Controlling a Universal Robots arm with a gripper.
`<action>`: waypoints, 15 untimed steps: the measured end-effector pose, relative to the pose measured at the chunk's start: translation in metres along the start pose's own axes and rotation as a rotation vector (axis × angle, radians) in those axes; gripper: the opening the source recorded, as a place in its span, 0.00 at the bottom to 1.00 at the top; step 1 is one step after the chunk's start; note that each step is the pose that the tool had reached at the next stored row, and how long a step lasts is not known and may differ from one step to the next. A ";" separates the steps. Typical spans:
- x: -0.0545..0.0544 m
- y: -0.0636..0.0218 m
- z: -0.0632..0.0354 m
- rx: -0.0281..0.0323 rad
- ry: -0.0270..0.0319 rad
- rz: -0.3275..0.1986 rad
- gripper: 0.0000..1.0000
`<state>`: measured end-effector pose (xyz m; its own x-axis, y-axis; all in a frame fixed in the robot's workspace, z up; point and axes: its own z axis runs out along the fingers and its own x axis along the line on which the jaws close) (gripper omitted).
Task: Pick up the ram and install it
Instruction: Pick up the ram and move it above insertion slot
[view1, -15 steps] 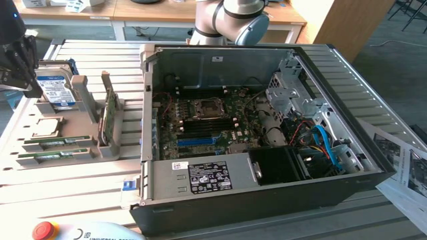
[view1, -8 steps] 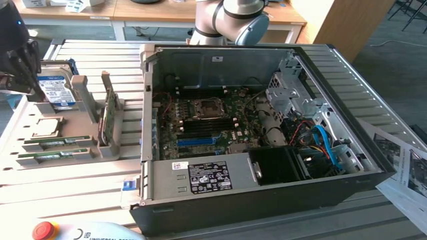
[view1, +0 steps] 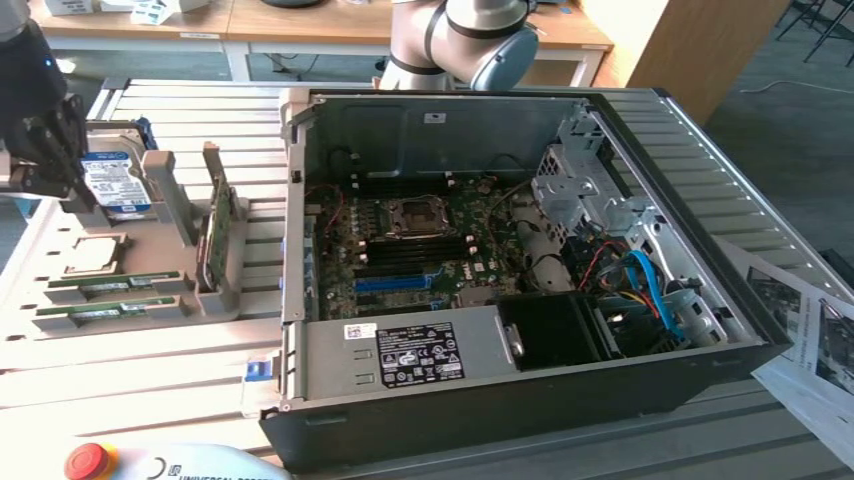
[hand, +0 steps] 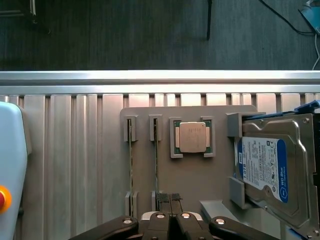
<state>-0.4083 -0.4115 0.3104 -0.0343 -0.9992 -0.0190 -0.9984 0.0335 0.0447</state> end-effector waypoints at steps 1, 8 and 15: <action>0.000 0.0000 0.0015 0.0001 0.0001 0.000 0.11; 0.000 -0.0002 0.0116 0.0000 0.0010 0.000 0.11; 0.000 -0.0005 0.0211 0.0001 0.0015 0.000 0.11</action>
<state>-0.4088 -0.4115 0.2893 -0.0344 -0.9993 -0.0175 -0.9984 0.0336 0.0447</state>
